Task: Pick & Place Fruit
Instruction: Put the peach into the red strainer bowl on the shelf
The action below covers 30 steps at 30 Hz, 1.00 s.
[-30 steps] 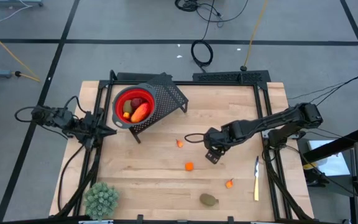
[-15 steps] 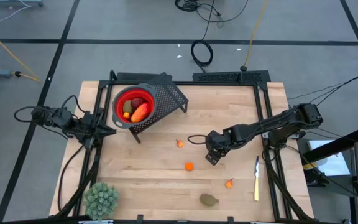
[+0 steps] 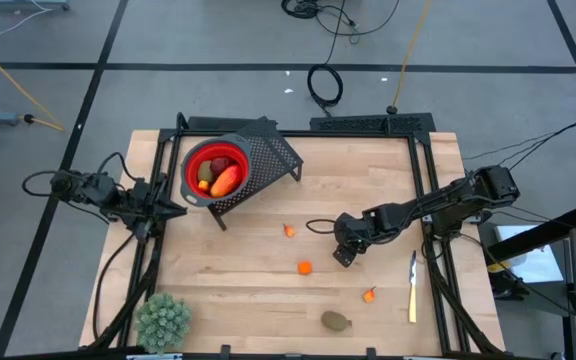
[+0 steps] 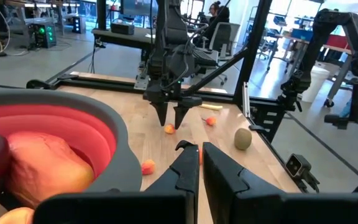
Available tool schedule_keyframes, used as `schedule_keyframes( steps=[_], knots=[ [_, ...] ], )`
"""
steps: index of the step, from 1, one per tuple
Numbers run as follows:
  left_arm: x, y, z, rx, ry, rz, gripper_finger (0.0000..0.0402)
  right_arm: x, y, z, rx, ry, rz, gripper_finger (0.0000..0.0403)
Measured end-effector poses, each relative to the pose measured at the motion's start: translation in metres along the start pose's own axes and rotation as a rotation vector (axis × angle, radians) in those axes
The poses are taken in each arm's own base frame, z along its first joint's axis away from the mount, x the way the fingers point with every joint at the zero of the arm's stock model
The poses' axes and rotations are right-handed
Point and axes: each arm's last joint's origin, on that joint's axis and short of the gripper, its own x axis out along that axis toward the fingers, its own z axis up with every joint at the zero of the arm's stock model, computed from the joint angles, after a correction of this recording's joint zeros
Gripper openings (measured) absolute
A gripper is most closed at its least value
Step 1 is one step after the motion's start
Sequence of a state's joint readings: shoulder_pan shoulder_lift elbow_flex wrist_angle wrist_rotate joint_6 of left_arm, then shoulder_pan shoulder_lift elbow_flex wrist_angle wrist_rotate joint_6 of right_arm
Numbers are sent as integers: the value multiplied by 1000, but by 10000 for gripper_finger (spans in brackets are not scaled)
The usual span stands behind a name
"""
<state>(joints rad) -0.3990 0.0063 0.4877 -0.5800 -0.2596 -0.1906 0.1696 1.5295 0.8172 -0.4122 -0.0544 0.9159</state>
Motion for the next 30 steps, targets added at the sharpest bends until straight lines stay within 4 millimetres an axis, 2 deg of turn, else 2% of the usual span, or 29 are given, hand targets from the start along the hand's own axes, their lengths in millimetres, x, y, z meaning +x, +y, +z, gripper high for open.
schedule_keyframes(
  steps=[8,24,30],
  knots=[
    [0,0,0,-1,-1,2,19,3,-4,-3,-2,-16,-28,233],
    [0,0,0,-1,-2,3,19,3,-2,-2,-15,-25,-11,113],
    [0,0,0,0,-2,3,19,2,6,2,-30,6,129,96]
  ],
)
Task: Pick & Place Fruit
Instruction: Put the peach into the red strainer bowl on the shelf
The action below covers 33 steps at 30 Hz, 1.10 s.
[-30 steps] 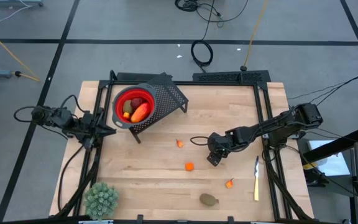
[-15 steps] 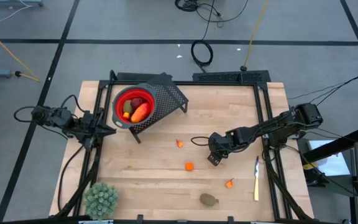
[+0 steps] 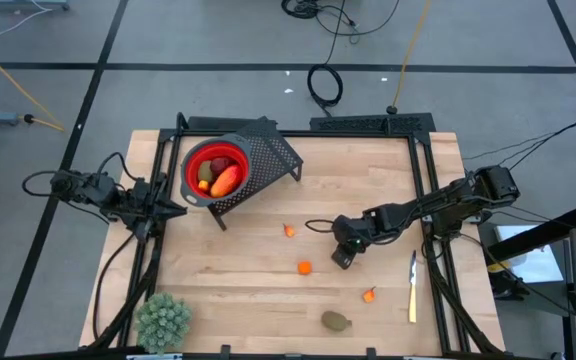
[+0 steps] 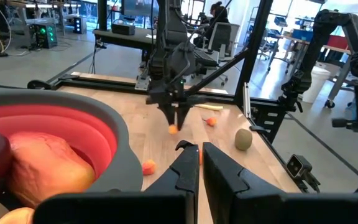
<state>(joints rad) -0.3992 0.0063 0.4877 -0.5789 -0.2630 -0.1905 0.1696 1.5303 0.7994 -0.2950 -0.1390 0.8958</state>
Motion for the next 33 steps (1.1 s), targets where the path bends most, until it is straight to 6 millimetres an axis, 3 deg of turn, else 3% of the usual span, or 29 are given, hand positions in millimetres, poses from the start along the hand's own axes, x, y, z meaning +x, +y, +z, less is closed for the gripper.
schedule_keyframes(
  steps=[6,11,22,29,33],
  knots=[
    [0,0,0,-2,0,0,19,-2,17,6,-62,38,265,96],
    [0,0,0,-5,0,0,19,-11,40,18,-174,-38,549,96],
    [0,0,0,-6,0,-1,19,-63,80,39,-458,-470,1124,98],
    [0,0,0,-7,1,-3,19,-94,87,39,-572,-706,1346,99],
    [0,0,0,-9,1,-4,19,-101,88,38,-597,-761,1396,99]
  ],
)
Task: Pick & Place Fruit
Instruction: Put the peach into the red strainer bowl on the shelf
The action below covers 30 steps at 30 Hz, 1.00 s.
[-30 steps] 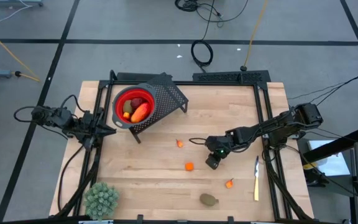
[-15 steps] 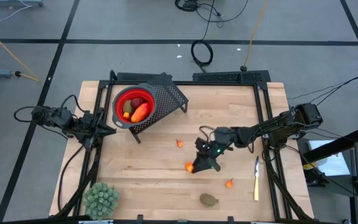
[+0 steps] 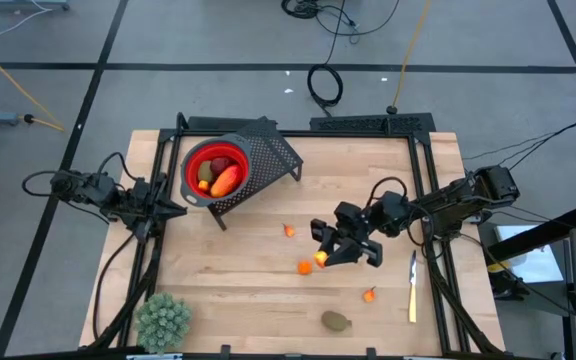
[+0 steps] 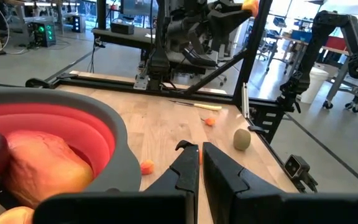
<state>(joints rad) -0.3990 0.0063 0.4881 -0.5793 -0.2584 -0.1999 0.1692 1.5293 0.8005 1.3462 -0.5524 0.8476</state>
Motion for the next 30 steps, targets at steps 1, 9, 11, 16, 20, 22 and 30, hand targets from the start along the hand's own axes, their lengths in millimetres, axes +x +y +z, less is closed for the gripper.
schedule_keyframes(
  steps=[1,9,11,16,20,22,30],
  knots=[
    [0,0,0,0,0,0,19,0,0,0,1,1,-1,99],
    [0,0,0,-19,0,0,19,-1,-4,-1,-9,11,-31,100],
    [0,0,0,-25,0,0,19,-2,-7,0,-35,-6,-81,100],
    [0,0,0,-50,0,0,19,-4,-19,-7,-167,17,-261,100],
    [0,0,0,-92,0,1,19,-8,-29,-15,-214,75,-410,100],
    [0,0,0,-123,-1,1,19,-10,-34,-19,-240,108,-490,100],
    [0,-1,7,-221,-70,-8,19,-20,-47,-28,-460,223,-780,100]
  ],
)
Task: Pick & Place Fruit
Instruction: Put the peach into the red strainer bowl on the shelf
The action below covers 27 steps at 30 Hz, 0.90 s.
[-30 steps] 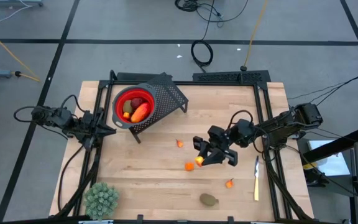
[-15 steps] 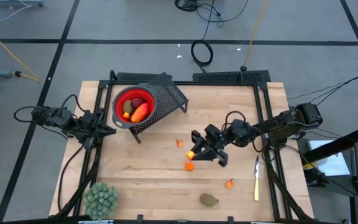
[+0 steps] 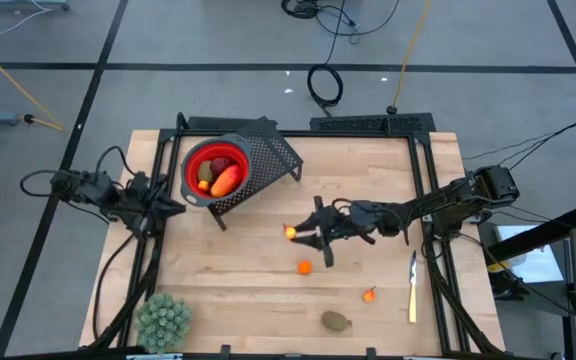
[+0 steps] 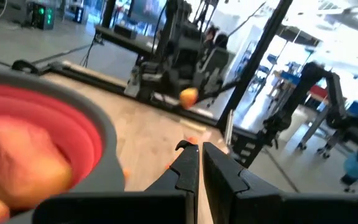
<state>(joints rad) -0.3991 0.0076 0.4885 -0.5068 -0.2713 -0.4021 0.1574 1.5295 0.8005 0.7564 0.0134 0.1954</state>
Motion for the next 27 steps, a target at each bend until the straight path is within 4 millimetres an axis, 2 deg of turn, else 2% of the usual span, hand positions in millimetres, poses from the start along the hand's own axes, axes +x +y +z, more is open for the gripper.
schedule_keyframes(
  steps=[4,7,16,23,27],
  knots=[
    [7,-3,4,-5,-33,32,19,0,-5,0,-129,-9,-153,100],
    [19,-6,6,2,-17,55,13,-1,-7,0,-207,-8,-229,100],
    [74,-24,9,4,-23,59,2,-2,-10,0,-358,11,-335,100],
    [115,-36,11,-47,9,145,1,-2,-11,-4,-387,58,-355,100],
    [140,-47,20,-31,46,172,4,-2,-12,-8,-409,105,-354,100]
  ],
)
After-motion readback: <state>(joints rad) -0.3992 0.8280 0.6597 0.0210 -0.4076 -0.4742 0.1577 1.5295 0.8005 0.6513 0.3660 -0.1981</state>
